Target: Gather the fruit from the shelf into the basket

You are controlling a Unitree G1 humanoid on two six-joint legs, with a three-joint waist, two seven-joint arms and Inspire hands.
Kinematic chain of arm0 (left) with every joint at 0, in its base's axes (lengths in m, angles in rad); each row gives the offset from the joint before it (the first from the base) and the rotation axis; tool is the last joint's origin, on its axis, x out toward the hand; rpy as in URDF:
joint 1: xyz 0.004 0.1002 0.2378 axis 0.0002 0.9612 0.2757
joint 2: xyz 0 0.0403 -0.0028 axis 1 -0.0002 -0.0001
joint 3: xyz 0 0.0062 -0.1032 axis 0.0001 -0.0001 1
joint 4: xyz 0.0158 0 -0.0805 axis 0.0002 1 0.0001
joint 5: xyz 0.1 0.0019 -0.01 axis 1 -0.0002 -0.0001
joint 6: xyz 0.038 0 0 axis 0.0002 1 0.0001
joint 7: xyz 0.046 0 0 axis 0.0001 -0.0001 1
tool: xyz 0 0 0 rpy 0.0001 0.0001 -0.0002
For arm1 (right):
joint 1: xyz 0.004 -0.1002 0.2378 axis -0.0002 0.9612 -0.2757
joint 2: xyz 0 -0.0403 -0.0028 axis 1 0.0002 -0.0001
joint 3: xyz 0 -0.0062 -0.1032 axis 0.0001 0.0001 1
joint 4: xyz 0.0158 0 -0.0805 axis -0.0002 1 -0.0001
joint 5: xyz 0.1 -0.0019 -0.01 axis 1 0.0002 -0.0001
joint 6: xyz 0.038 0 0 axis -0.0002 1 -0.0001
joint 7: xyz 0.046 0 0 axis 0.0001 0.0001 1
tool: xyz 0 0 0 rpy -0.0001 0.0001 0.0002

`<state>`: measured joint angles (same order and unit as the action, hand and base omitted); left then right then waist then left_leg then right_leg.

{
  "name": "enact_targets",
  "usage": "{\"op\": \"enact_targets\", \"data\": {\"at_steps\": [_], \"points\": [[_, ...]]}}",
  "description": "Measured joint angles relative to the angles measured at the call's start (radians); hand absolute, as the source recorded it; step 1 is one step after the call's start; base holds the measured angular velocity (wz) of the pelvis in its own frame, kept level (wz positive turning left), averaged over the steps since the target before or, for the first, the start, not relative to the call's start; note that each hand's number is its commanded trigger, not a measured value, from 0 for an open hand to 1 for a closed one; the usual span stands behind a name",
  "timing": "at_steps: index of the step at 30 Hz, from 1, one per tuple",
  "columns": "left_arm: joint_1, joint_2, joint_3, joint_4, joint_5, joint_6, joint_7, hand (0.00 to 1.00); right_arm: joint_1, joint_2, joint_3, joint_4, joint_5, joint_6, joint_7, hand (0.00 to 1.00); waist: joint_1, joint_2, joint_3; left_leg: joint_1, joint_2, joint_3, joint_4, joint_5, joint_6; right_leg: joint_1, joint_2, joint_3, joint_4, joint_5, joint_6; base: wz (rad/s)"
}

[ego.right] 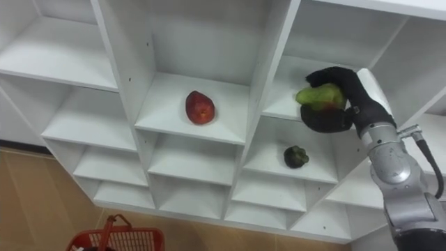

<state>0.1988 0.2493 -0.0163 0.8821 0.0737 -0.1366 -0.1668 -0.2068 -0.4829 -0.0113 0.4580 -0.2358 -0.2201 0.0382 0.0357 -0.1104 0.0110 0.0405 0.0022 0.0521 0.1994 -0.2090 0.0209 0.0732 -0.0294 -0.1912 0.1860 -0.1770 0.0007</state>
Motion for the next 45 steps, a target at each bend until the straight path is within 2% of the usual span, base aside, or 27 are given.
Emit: {"op": "enact_targets", "data": {"at_steps": [9, 11, 13, 15, 20, 26, 28, 30, 36, 39, 42, 45], "points": [[-0.001, 0.001, 0.0, 0.0, 0.0, 0.0, 0.004, 1.0, -0.01, 0.001, -0.002, 0.001, 0.004, 0.003, 0.019, 1.0, -0.002, 0.0, -0.0024, -0.004, -0.001, -0.006, 0.004, 0.0, 0.0, 0.0, 0.001, -0.003, -0.001, 0.0, -0.001, 0.03], [-0.001, 0.001, 0.0, 0.0, 0.007, 0.0, 0.001, 1.0, -0.009, 0.001, -0.003, 0.001, 0.015, 0.002, 0.019, 1.0, -0.003, 0.005, -0.0018, -0.004, -0.001, -0.009, 0.004, 0.0, 0.0, 0.002, 0.0, -0.002, -0.002, 0.0, -0.001, 0.05], [-0.004, 0.001, 0.0, 0.0, 0.008, 0.0, 0.0, 1.0, -0.007, 0.002, -0.003, 0.001, 0.028, 0.002, 0.019, 1.0, -0.005, 0.012, -0.0046, -0.001, -0.001, -0.009, 0.004, 0.0, 0.0, 0.003, 0.0, -0.001, -0.002, 0.0, -0.001, 0.0], [-0.008, 0.001, 0.0, 0.0, 0.008, 0.0, 0.001, 1.0, -0.007, 0.002, -0.003, 0.001, 0.034, 0.002, 0.017, 1.0, -0.005, 0.018, -0.002, 0.005, 0.0, -0.007, 0.003, 0.0, 0.0, 0.01, 0.0, -0.002, -0.002, 0.0, -0.001, 0.0], [-0.009, 0.001, 0.004, 0.0, 0.008, 0.0, 0.014, 1.0, 0.002, 0.008, -0.01, -0.008, 0.039, 0.0, 0.016, 1.0, -0.004, 0.034, -0.0073, 0.009, 0.0, -0.001, 0.0, 0.0, 0.0, 0.012, 0.001, -0.001, -0.002, 0.0, -0.001, -0.02], [0.001, -0.003, 0.0, -0.012, 0.007, -0.001, 0.037, 1.0, 0.11, 0.011, -0.009, -0.143, 0.034, 0.003, 0.008, 1.0, -0.006, 0.029, -0.0135, 0.009, 0.0, -0.002, 0.001, 0.002, -0.003, 0.012, 0.002, -0.002, -0.003, 0.0, -0.001, 0.0], [-0.001, -0.004, -0.006, -0.013, 0.006, -0.013, 0.049, 1.0, 0.142, 0.014, -0.009, -0.188, 0.034, 0.003, 0.011, 1.0, -0.007, 0.024, -0.0146, 0.008, 0.0, -0.001, 0.005, 0.002, -0.002, 0.011, 0.002, 0.001, -0.003, 0.0, -0.001, 0.0], [-0.002, -0.004, -0.007, -0.014, 0.006, -0.026, 0.051, 1.0, 0.181, 0.02, -0.009, -0.246, 0.031, 0.002, 0.027, 1.0, -0.009, 0.023, -0.0131, 0.007, 0.0, -0.001, 0.005, 0.002, -0.002, 0.01, 0.002, 0.001, -0.003, 0.001, -0.001, 0.0], [-0.013, -0.008, -0.02, -0.021, -0.004, -0.028, 0.05, 1.0, 0.272, 0.053, -0.007, -0.374, 0.028, 0.001, 0.093, 1.0, -0.023, 0.029, -0.0081, -0.005, 0.0, 0.005, 0.0, 0.002, -0.002, -0.006, 0.001, 0.005, 0.0, 0.001, -0.001, -0.03], [-0.012, -0.009, -0.024, -0.022, -0.004, -0.028, 0.05, 1.0, 0.28, 0.069, -0.006, -0.41, -0.016, 0.003, 0.109, 1.0, -0.029, 0.031, -0.0075, -0.015, 0.002, 0.024, 0.001, 0.002, -0.002, -0.022, 0.004, 0.025, -0.001, 0.003, -0.006, -0.15], [-0.012, -0.021, -0.022, -0.022, 0.001, -0.027, 0.049, 1.0, 0.317, 0.076, -0.009, -0.509, -0.048, 0.017, 0.138, 1.0, -0.033, 0.036, -0.0048, -0.014, 0.001, 0.03, -0.001, 0.003, -0.001, -0.025, 0.003, 0.028, -0.002, 0.003, -0.005, -0.06], [-0.021, -0.024, -0.022, -0.021, 0.001, -0.025, 0.047, 1.0, 0.325, 0.087, -0.01, -0.575, -0.05, 0.019, 0.159, 1.0, -0.043, 0.033, -0.0065, -0.013, 0.002, 0.03, -0.003, 0.003, -0.001, -0.028, 0.004, 0.029, -0.002, 0.003, -0.005, 0.0]]}}
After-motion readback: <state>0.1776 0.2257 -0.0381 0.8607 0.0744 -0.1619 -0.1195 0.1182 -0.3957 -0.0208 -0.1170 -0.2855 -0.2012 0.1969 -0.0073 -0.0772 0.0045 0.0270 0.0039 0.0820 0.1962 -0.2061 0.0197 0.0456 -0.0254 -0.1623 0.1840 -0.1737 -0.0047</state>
